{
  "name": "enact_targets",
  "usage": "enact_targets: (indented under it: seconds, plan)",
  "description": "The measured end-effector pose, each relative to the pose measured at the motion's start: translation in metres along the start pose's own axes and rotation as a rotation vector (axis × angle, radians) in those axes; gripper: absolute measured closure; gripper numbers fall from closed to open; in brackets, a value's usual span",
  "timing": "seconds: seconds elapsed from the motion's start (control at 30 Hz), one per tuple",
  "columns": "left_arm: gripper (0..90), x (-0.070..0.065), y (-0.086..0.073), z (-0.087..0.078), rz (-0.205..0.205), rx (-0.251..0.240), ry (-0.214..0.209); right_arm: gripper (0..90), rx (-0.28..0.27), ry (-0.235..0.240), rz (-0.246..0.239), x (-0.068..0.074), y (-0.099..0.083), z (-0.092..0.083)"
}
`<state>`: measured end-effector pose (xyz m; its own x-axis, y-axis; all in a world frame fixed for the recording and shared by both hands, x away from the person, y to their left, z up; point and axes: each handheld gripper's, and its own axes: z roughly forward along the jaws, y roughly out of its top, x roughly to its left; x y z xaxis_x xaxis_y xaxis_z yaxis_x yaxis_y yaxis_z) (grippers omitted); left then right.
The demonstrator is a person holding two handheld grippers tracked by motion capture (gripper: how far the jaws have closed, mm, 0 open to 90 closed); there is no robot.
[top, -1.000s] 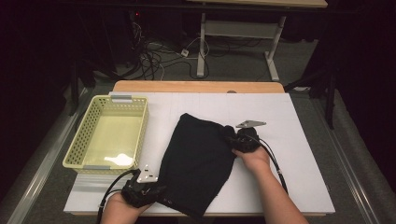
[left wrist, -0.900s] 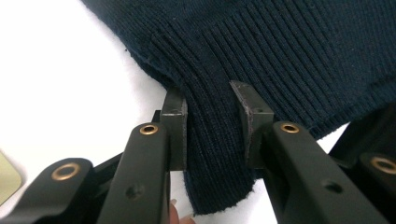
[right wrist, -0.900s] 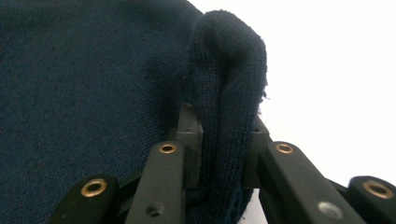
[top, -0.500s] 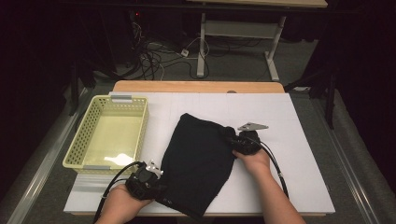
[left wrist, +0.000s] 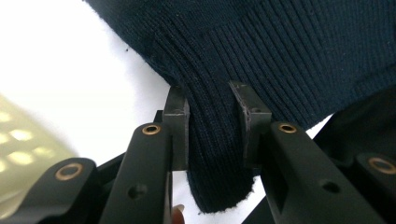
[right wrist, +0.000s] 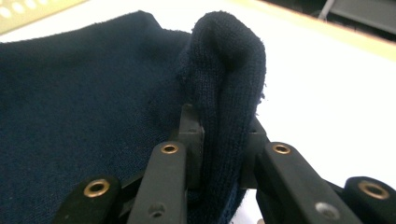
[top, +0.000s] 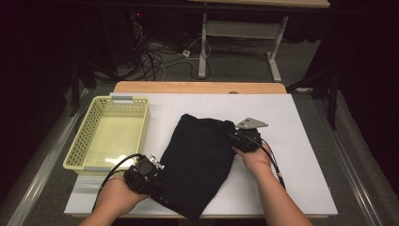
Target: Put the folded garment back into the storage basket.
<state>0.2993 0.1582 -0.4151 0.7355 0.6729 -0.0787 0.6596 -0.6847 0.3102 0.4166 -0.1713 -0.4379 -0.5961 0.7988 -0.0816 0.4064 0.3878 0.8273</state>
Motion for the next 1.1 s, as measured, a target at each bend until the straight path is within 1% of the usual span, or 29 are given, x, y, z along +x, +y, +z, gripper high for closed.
enact_targets:
  seconds: [0.07, 0.13, 0.23, 0.33, 0.4, 0.43, 0.5, 0.53, 0.67, 0.87, 0.9, 1.0, 1.1]
  plan:
    - [69.0, 0.003, -0.002, -0.002, -0.009, 0.013, 0.007, 78.3, -0.013, 0.006, -0.005, 0.005, 0.003, 0.003]
    - [69.0, 0.005, -0.005, -0.002, -0.012, 0.031, 0.009, 78.3, -0.015, 0.014, 0.008, 0.008, 0.002, 0.008]
    - [68.9, 0.007, -0.005, 0.002, -0.012, 0.049, 0.005, 78.2, 0.006, 0.008, 0.015, 0.010, -0.004, 0.018]
    - [69.0, 0.007, -0.003, 0.006, -0.007, 0.070, 0.001, 78.1, 0.028, 0.005, 0.040, 0.008, -0.013, 0.024]
    - [68.9, 0.008, -0.001, 0.009, -0.001, 0.085, 0.001, 78.0, 0.047, 0.002, 0.038, 0.007, -0.018, 0.028]
    - [68.9, 0.007, -0.001, 0.010, 0.001, 0.092, 0.002, 78.0, 0.052, -0.001, 0.030, 0.007, -0.020, 0.030]
    - [69.0, 0.008, 0.001, 0.013, 0.008, 0.105, 0.002, 78.0, 0.055, 0.002, 0.036, 0.007, -0.025, 0.032]
    - [68.9, 0.008, 0.001, 0.014, 0.011, 0.110, 0.000, 78.0, 0.057, 0.003, 0.041, 0.006, -0.025, 0.033]
    - [68.9, 0.009, 0.003, 0.017, 0.008, 0.125, -0.009, 78.0, 0.059, 0.002, 0.030, 0.006, -0.025, 0.033]
    - [68.9, 0.011, 0.005, 0.014, 0.005, 0.138, -0.024, 77.9, 0.059, -0.002, 0.026, 0.007, -0.024, 0.033]
    - [68.9, 0.011, 0.006, 0.013, 0.001, 0.141, -0.027, 77.9, 0.060, -0.003, 0.025, 0.007, -0.023, 0.032]
    - [68.8, 0.012, 0.009, 0.009, 0.005, 0.156, -0.032, 78.0, 0.047, -0.006, 0.016, 0.008, -0.016, 0.027]
    - [68.8, 0.011, 0.013, 0.003, 0.012, 0.163, -0.030, 78.0, 0.017, -0.009, 0.009, 0.009, -0.006, 0.019]
